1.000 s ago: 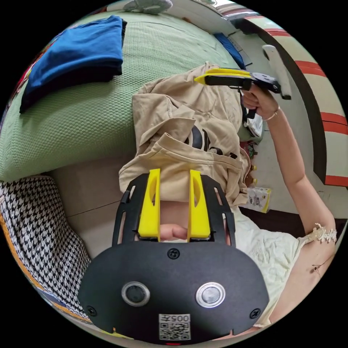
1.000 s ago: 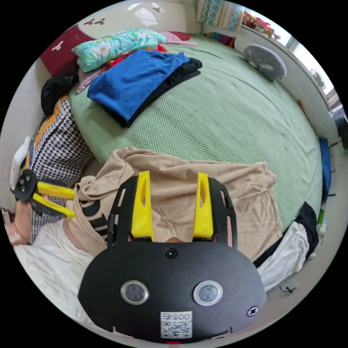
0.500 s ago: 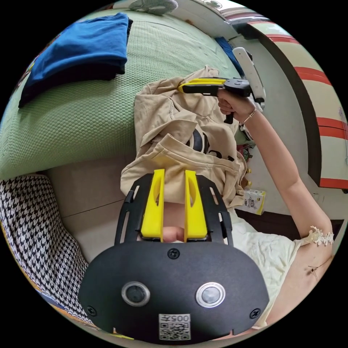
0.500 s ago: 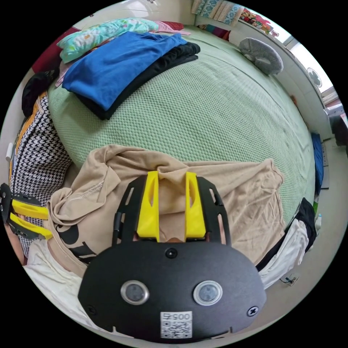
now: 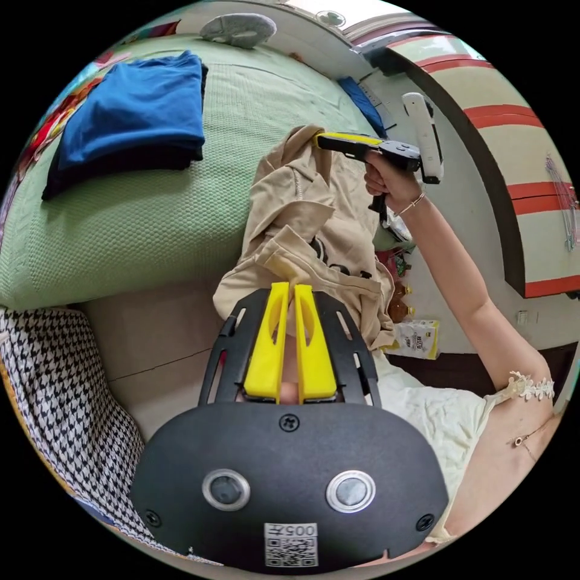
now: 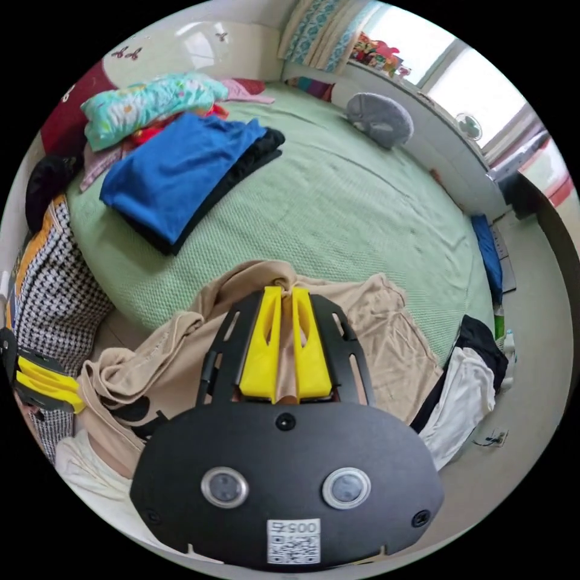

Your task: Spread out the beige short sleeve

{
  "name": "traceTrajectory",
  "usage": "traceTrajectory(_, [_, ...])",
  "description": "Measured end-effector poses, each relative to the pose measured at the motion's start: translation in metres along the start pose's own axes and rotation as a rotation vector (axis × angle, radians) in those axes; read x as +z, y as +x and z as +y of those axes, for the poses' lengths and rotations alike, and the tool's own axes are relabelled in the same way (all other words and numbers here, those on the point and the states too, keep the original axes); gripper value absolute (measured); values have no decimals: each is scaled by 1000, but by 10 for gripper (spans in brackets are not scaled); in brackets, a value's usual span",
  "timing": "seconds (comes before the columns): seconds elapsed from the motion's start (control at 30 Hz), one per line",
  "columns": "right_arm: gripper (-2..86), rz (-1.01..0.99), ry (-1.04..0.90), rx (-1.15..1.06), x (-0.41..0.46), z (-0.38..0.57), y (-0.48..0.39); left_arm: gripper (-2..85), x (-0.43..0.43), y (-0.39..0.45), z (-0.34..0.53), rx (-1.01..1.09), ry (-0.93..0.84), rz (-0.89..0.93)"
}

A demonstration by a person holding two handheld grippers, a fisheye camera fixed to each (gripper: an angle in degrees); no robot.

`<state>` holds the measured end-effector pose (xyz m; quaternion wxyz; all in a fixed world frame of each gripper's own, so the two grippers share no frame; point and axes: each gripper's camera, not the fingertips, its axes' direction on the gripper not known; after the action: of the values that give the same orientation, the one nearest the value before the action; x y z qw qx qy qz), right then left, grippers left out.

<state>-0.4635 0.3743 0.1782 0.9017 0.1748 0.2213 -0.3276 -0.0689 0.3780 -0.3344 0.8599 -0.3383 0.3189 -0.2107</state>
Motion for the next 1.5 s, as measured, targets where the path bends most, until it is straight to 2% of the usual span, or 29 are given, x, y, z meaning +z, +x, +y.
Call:
traceTrajectory(0.17, [-9,66,88,38,-39,-57,42,15,-35,15,-70,112,12,-77])
traceTrajectory(0.3, [-8,118,110,72,-50,-114,77,15,-70,13,-144,123,12,-172])
traceTrajectory(0.4, [-7,136,116,168,-51,-169,113,18,-100,4,-217,69,22,-216])
traceTrajectory(0.47, [3,102,32,244,-36,-209,141,23,-115,-9,-273,-40,47,-298])
traceTrajectory(0.57, [35,52,12,299,-26,-221,159,28,-114,-24,-312,-169,40,-334])
traceTrajectory(0.67, [59,3,-8,219,-10,-202,160,36,-93,-18,-319,-126,8,-297])
traceTrajectory(0.83, [123,60,-132,114,29,-131,182,51,-27,7,-302,-12,-123,-272])
traceTrajectory(1.03, [132,-18,-267,330,54,-60,278,61,65,59,-295,132,-277,-239])
traceTrajectory(1.23, [127,-3,-362,379,75,-41,318,77,133,68,-306,84,-365,-249])
traceTrajectory(1.33, [119,-9,-422,376,95,-35,322,74,139,63,-303,49,-328,-236])
traceTrajectory(1.5, [94,-4,-382,387,92,-32,336,72,139,59,-296,14,-278,-183])
